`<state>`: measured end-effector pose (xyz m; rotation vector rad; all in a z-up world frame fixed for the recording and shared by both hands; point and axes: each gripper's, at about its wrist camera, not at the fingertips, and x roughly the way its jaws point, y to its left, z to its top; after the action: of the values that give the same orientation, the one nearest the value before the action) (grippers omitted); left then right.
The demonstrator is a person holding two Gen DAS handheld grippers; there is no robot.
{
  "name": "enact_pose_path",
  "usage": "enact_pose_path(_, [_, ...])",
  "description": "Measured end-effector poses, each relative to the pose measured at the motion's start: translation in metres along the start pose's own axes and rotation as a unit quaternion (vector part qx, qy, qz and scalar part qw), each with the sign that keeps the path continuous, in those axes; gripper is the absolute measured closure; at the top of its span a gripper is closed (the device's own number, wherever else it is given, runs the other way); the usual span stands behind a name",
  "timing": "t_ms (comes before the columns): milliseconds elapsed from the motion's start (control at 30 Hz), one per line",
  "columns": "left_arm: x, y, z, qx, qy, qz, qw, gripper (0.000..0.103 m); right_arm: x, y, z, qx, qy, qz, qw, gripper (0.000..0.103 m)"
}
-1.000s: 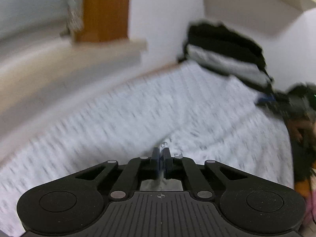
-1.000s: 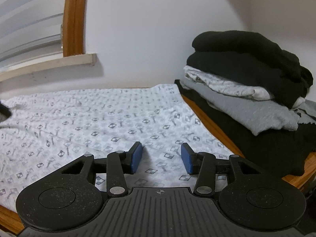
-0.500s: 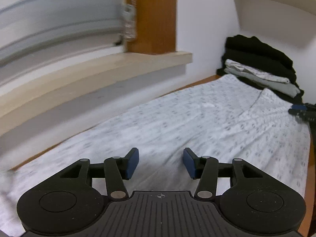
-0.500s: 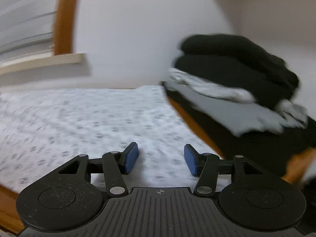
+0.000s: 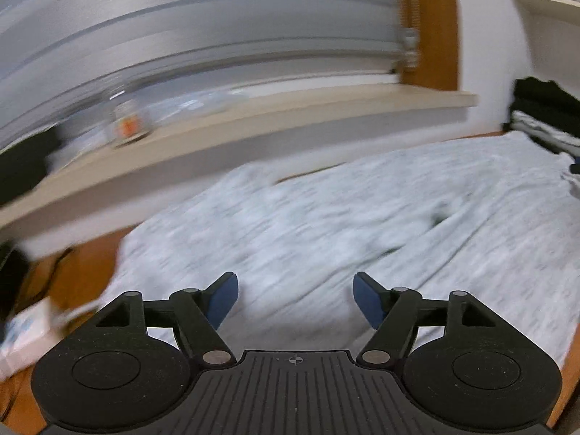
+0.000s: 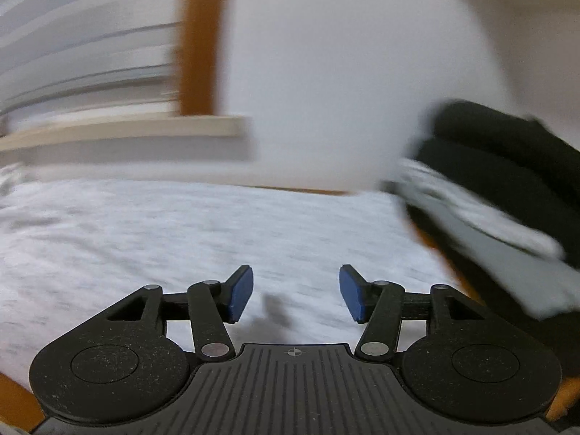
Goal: Fold clothes
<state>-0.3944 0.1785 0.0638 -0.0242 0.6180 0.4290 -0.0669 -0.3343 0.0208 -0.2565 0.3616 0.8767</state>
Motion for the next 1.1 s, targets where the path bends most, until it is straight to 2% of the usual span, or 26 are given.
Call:
enact_pose_path(167, [-0.005, 0.026, -0.025, -0.022, 0.011, 0.017, 0.9995, 0.029, 0.018, 0.071, 0.02, -0.049, 0.018, 0.093, 0.994, 0.048])
enact_pose_path(300, [-0.012, 0.03, -0.039, -0.023, 0.017, 0.012, 0.9995, 0.029, 0.031, 0.099, 0.022, -0.074, 0.055, 0.121, 0.988, 0.048])
enact_pose_path(467, [-0.026, 0.035, -0.055, -0.029, 0.019, 0.007, 0.9994, 0.029, 0.029, 0.102, 0.008, -0.073, 0.082, 0.125, 0.986, 0.049])
enact_pose_path(567, [-0.034, 0.038, -0.065, -0.033, 0.02, 0.003, 0.9993, 0.029, 0.021, 0.091, 0.0, -0.038, 0.086, 0.136, 0.986, 0.049])
enact_pose_path(767, [-0.054, 0.038, -0.077, -0.042, 0.024, 0.0, 0.9988, 0.029, -0.001, 0.081, -0.012, -0.043, 0.083, 0.138, 0.986, 0.049])
enact_pose_path(967, [-0.064, 0.042, -0.082, -0.042, 0.025, -0.009, 0.9988, 0.029, 0.002, 0.079, -0.003, -0.043, 0.095, 0.131, 0.986, 0.046])
enact_pose_path(1100, [-0.07, 0.043, -0.085, -0.042, 0.026, -0.006, 0.9988, 0.029, 0.004, 0.096, 0.015, -0.06, 0.073, 0.141, 0.985, 0.046])
